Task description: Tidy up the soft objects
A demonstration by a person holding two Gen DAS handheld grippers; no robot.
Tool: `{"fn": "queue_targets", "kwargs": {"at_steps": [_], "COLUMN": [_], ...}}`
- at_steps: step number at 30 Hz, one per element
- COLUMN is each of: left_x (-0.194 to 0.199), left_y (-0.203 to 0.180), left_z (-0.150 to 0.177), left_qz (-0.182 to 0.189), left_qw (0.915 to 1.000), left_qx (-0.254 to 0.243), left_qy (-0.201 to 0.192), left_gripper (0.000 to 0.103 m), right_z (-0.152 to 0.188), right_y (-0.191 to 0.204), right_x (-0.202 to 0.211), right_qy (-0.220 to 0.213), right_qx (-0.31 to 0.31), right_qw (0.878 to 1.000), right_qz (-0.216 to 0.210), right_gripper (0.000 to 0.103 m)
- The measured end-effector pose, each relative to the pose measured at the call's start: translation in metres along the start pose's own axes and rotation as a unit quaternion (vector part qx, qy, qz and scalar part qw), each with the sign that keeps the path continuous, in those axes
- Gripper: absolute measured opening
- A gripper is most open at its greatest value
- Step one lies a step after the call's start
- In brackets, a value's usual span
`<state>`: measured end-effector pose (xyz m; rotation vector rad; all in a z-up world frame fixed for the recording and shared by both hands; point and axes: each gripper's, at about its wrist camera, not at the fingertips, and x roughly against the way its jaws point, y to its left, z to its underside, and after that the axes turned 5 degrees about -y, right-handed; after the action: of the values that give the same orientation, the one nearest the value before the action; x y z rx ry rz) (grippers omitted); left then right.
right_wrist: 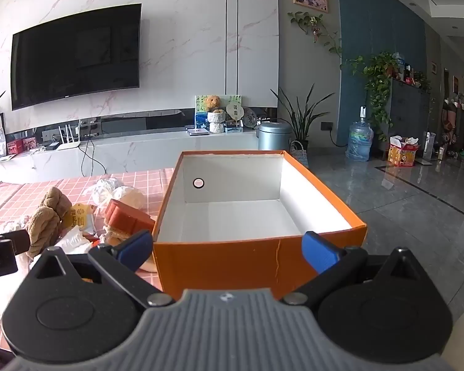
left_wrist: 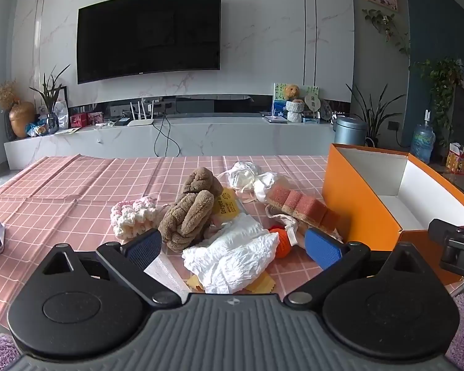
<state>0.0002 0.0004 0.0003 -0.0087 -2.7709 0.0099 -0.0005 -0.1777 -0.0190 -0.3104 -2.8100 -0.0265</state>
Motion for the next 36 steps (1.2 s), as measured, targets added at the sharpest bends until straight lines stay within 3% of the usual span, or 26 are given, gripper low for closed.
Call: {"fn": "queue_targets", "kwargs": {"at_steps": [36], "left_x": [-0.0022], "left_y": [-0.0012], "left_z": [0.0051], "left_qz": [0.001], "left_qw": [1.0000], "left_qx": [-0.003], "left_qy": [0.006], "left_gripper": [0.103], "right_z": [0.0014], "right_y": [0.0001], "right_x": [0.0005], "right_qy": [0.000], "right_qx": [0.001], "right_qw": [1.000], "right_qz": [-0.001], "right_gripper": [0.101]}}
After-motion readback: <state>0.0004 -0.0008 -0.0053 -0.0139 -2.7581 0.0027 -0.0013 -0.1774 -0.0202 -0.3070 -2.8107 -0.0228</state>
